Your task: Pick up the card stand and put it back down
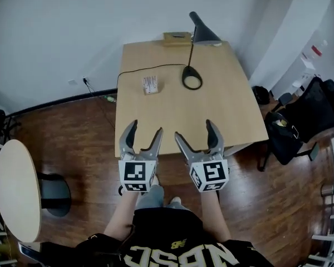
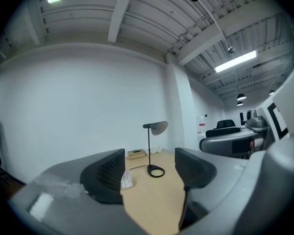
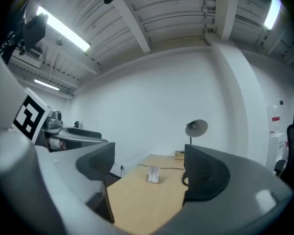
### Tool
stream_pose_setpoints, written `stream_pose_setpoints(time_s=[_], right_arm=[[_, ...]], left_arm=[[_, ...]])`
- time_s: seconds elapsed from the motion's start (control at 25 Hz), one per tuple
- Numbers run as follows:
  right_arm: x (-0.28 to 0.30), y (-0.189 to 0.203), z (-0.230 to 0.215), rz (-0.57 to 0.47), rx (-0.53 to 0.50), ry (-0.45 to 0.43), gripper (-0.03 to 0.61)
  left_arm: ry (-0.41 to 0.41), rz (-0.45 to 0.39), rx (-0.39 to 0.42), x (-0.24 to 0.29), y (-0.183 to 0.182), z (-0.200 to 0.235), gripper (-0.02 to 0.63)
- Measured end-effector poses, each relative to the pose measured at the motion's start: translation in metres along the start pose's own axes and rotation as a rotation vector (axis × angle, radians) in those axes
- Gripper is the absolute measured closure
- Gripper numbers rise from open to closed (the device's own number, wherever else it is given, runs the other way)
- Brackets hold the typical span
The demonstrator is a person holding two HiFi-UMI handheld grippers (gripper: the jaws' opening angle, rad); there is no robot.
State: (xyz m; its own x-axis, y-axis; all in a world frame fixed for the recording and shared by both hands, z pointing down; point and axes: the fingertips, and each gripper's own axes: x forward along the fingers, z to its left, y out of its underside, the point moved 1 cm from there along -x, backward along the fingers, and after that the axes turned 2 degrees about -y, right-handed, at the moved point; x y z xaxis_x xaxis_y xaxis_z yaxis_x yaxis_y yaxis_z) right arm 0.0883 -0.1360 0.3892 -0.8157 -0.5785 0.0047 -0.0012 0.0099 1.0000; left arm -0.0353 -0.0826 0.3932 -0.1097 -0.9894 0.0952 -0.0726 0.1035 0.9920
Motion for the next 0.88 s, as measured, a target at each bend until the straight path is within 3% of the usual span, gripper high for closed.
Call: stream_pose_setpoints(time_s=[0.24,0.44,0.68,0.88], right_arm=[[0.086,-0.004,0.039,0.020,-0.053,-0.115,0.141],[0.134,-0.022,0.038,0.005,-0.040,-0.122,0.156],[0.169,-0.017,0.036,0.028,-0.076,-0.115,0.161],[0.195,-0.007,0.029,0.048,-0.066,-0.159,0.161]], left_arm=[[-0.072,-0.020,-0.028,0.027,0.002,0.081,0.293],[-0.071,-0.060,-0.042,0.057,-0.010,0.124,0.293],[-0.068,-0.061,-0.056,0.077,-0.005,0.157,0.293],[-0.081,-0.030,-0.049,0.095,0.007,0.166,0.293]])
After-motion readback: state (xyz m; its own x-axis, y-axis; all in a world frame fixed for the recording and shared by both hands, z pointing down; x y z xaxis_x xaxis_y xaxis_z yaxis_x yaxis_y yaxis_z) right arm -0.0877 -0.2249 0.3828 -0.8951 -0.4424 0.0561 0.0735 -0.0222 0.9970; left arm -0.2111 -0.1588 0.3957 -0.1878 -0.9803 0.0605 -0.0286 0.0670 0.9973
